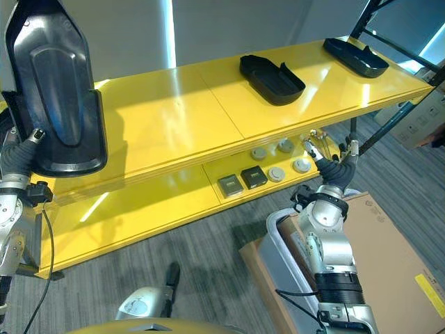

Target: Move parts from the plastic box to the shelf.

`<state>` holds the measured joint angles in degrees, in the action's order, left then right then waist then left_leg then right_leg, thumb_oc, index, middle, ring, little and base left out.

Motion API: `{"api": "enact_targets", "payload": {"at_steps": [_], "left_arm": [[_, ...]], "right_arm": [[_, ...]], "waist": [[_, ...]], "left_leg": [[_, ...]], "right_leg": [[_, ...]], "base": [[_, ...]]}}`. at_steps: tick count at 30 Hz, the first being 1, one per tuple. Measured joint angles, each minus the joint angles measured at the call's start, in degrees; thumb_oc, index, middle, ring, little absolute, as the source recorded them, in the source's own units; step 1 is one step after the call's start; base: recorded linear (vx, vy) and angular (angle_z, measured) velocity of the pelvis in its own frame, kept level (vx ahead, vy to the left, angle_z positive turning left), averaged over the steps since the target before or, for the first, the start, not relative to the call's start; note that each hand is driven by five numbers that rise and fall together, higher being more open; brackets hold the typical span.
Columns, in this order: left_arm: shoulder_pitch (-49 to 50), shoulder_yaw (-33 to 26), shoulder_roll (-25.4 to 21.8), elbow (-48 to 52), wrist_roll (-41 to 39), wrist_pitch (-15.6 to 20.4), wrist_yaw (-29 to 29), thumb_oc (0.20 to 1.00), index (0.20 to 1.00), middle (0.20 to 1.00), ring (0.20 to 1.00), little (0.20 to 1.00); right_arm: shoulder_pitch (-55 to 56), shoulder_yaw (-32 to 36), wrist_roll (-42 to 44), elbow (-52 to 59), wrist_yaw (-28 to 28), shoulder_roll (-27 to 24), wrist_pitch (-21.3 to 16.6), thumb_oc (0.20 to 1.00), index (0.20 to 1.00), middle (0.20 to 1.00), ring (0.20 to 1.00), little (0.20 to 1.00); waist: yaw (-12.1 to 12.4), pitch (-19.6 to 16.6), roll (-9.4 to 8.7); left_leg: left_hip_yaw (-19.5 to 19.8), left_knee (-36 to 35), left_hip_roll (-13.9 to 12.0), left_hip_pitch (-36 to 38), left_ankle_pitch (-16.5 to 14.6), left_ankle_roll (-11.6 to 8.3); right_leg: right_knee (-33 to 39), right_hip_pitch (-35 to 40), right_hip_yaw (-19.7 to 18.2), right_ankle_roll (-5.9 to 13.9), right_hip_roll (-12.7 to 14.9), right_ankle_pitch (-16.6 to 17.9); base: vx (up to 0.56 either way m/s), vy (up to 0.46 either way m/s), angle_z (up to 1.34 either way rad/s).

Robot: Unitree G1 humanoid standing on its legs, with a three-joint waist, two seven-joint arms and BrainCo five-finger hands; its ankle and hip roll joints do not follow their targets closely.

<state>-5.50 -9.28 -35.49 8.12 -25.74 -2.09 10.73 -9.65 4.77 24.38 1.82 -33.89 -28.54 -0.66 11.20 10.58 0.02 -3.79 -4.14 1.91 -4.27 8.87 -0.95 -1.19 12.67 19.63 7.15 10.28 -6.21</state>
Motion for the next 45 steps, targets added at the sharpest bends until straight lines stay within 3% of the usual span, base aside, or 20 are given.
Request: {"api": "enact_targets", "payload": {"at_steps": [4,6,8,10,12,13,15,16,17,20,22,23,24,25,27,28,31,32,38,45], "left_arm": [[-1.12,0.30,-0.29,-0.01,-0.24,0.26,-1.23,0.200,0.200,0.200,0.200,0.200],[-4.48,1.78,-0.06,-1.31,-0.57,0.58,-1.44,0.200,0.200,0.200,0.200,0.200],[-5.88,2.71,-0.26,-2.97,-0.52,0.80,-1.52,0.200,0.200,0.200,0.200,0.200],[-5.42,2.68,-1.14,-2.70,-0.57,0.82,-1.32,0.200,0.200,0.200,0.200,0.200],[-4.73,2.55,-1.72,-1.93,-0.61,0.82,-1.04,0.200,0.200,0.200,0.200,0.200],[-4.95,2.57,-1.82,-1.94,-0.61,0.84,-1.05,0.200,0.200,0.200,0.200,0.200],[-6.84,3.14,-1.48,-2.39,-1.08,0.98,-0.92,0.200,0.200,0.200,0.200,0.200],[-6.97,3.08,-0.41,-3.33,-1.07,1.62,-0.86,0.200,0.200,0.200,0.200,0.200],[-7.31,3.68,1.32,-4.35,-1.09,2.05,-0.11,0.200,0.200,0.200,0.200,0.200],[-6.13,4.13,4.07,-4.50,-1.18,2.10,1.75,0.200,0.200,0.200,0.200,0.200],[-5.41,5.70,4.60,-3.96,-1.19,2.10,3.98,0.200,0.200,0.200,0.200,0.200],[-4.88,5.61,5.77,-3.67,-1.16,1.72,3.93,0.200,0.200,0.200,0.200,0.200],[-5.50,6.15,8.58,-3.33,-1.15,0.88,3.42,0.200,0.200,0.200,0.200,0.200],[-4.87,7.63,10.14,-1.80,-1.19,0.58,2.78,0.200,0.200,0.200,0.200,0.200],[-4.36,7.99,9.65,-0.10,-1.14,-0.14,2.18,0.200,0.200,0.200,0.200,0.200],[-4.40,8.06,9.21,0.12,-1.14,-0.89,2.23,0.200,0.200,0.200,0.200,0.200],[-4.63,8.43,9.09,-0.73,-1.25,-2.62,1.97,0.200,0.200,0.200,0.200,0.200],[-5.89,8.55,9.07,-2.76,-1.33,-3.29,1.45,0.200,0.200,0.200,0.200,0.200],[-10.15,9.37,5.17,-15.12,-1.70,-7.84,2.20,0.200,0.200,0.200,0.200,0.200],[-23.72,13.39,3.50,-36.23,-1.85,-6.92,7.28,0.200,0.200,0.200,0.200,0.200]], "right_arm": [[-0.76,-0.69,0.00,-0.11,-1.09,1.39,0.02,1.000,1.000,1.000,1.000,1.000],[-0.64,-0.42,0.02,-0.32,-2.10,1.76,-0.32,1.000,1.000,1.000,1.000,1.000],[0.62,-2.14,0.03,0.46,-2.42,2.73,-0.66,1.000,1.000,1.000,1.000,1.000],[3.47,-3.50,0.02,3.02,-1.75,3.29,-0.83,1.000,1.000,1.000,1.000,1.000],[4.94,-3.05,0.02,4.09,-1.11,3.23,-1.69,1.000,1.000,1.000,1.000,1.000],[5.52,-2.53,0.05,3.91,-1.01,3.24,-1.84,1.000,1.000,1.000,1.000,1.000],[5.77,0.71,0.08,2.80,0.63,3.48,-4.40,1.000,1.000,1.000,1.000,1.000],[5.77,1.04,0.13,1.95,0.92,3.14,-5.15,1.000,1.000,1.000,1.000,1.000],[6.33,2.75,0.48,1.84,1.59,3.21,-5.15,1.000,1.000,1.000,1.000,1.000],[5.03,3.84,2.53,1.72,2.77,2.15,-5.09,1.000,1.000,1.000,1.000,1.000],[2.12,3.65,3.12,1.74,3.90,0.20,-4.13,1.000,1.000,1.000,1.000,1.000],[1.57,3.56,3.21,1.90,4.55,-0.79,-3.72,1.000,1.000,1.000,1.000,1.000],[4.87,4.87,3.15,3.44,4.51,-1.32,-3.15,1.000,1.000,1.000,1.000,1.000],[8.32,6.30,3.00,4.67,3.70,-1.19,-2.82,1.000,1.000,1.000,1.000,1.000],[9.51,7.17,3.00,4.55,2.40,-1.24,-2.81,1.000,1.000,1.000,1.000,1.000],[8.33,7.21,3.06,3.59,1.91,-1.25,-2.79,1.000,1.000,1.000,1.000,1.000],[7.73,7.21,3.31,3.49,0.72,-1.38,-2.62,1.000,1.000,1.000,1.000,1.000],[7.94,7.10,3.40,3.41,0.34,-1.08,-2.31,1.000,1.000,1.000,1.000,1.000],[9.06,4.47,3.30,-0.74,2.82,0.97,0.58,1.000,1.000,1.000,1.000,1.000],[5.29,1.97,3.41,-3.44,6.01,-2.22,1.15,1.000,1.000,1.000,1.000,1.000]], "waist": [[-0.75,-0.20,-0.07],[-2.38,0.09,1.46],[-4.25,0.30,2.50],[-5.56,0.71,2.00],[-6.10,1.31,3.08],[-6.85,1.47,3.15],[-8.72,1.62,2.75],[-8.99,1.62,2.49],[-9.40,1.69,2.63],[-9.06,1.21,0.56],[-8.69,0.76,-1.50],[-8.64,0.83,-1.71],[-10.04,0.76,-2.08],[-12.06,0.25,-3.60],[-12.23,-0.58,-4.78],[-13.15,-0.73,-3.14],[-14.70,-1.56,1.39],[-15.24,-1.67,2.54],[-16.23,-2.08,1.22],[-19.73,-1.58,2.69]], "left_leg": [[0.25,2.45,1.51,0.01,-1.08,1.74],[1.35,6.62,1.74,-1.90,-3.95,5.97],[2.65,9.11,2.18,-1.58,-4.12,5.69],[2.23,10.71,3.36,-0.94,-5.56,6.73],[2.62,10.95,3.10,-0.88,-6.08,6.46],[3.69,10.87,3.30,-1.00,-6.08,5.73],[5.63,10.91,3.46,-3.45,-6.31,5.29],[6.93,10.88,3.41,-3.52,-6.21,3.03],[7.62,11.11,2.92,-3.72,-6.34,3.17],[8.32,7.99,0.88,-2.11,-5.50,1.91],[7.55,6.51,-3.78,-1.96,-5.51,0.26],[3.45,5.21,-7.30,-1.90,-8.61,0.27],[-1.43,5.71,-9.69,-1.86,-11.17,1.36],[-6.94,7.38,-11.60,-2.17,-10.71,0.63],[-8.56,9.89,-12.71,-2.19,-9.13,-1.57],[-8.01,6.80,-13.26,1.98,-8.10,-2.81],[-7.05,2.14,-13.31,9.51,-5.66,-3.02],[-7.27,0.00,-13.40,11.16,-4.73,-6.98],[-9.00,-0.26,-9.16,12.35,-5.45,-5.71],[-10.57,0.61,-6.87,5.86,-4.37,-3.44]], "right_leg": [[-3.50,0.06,-0.21,1.36,1.74,-0.87],[-21.58,-8.07,-1.93,2.04,4.37,-2.11],[-40.40,-16.99,-6.85,2.22,6.56,1.35],[-52.71,-25.22,-13.25,2.08,6.26,1.42],[-46.85,-26.87,-14.46,0.53,3.76,-1.48],[-39.12,-26.75,-14.27,-0.05,3.09,-2.33],[-6.91,-24.09,-17.65,0.62,0.93,1.17],[-3.77,-24.37,-18.58,0.88,1.23,3.01],[0.51,-22.43,-20.23,1.31,0.40,5.30],[-2.93,-20.20,-18.74,0.64,-0.17,8.50],[-3.96,-14.97,-17.16,-1.07,-3.72,7.31],[-2.63,-12.64,-13.76,-3.23,-6.24,7.85],[-0.90,-10.15,-9.57,-3.77,-6.28,8.37],[0.29,-9.32,-5.37,-5.20,-5.35,7.19],[0.91,-10.60,-4.90,-5.37,-4.51,7.06],[1.61,-10.69,-5.00,-4.85,-4.76,8.89],[2.01,-10.49,-5.07,-4.02,-6.37,9.60],[1.87,-10.47,-4.99,-3.60,-6.36,9.85],[4.99,-9.55,-7.71,-0.94,-2.84,12.75],[3.36,-17.64,-10.38,-0.34,-0.46,14.91]], "base": [[0.14,0.191,0.01],[0.14,0.241,0.27],[0.09,0.072,0.15],[0.18,-0.209,0.02],[0.20,-0.407,0.01],[0.14,-0.261,0.39],[0.19,-0.480,0.64],[0.24,-0.609,0.60],[0.15,-0.383,0.59],[0.13,-0.325,0.59],[0.16,-0.371,0.82],[0.14,-0.383,1.24],[0.07,-0.224,1.64],[0.01,-0.066,1.59],[0.07,-0.014,0.60],[0.15,0.041,0.07],[0.14,0.045,-0.01],[0.16,0.063,-0.11],[0.13,0.099,-0.13],[-0.12,0.160,-0.13]]}}
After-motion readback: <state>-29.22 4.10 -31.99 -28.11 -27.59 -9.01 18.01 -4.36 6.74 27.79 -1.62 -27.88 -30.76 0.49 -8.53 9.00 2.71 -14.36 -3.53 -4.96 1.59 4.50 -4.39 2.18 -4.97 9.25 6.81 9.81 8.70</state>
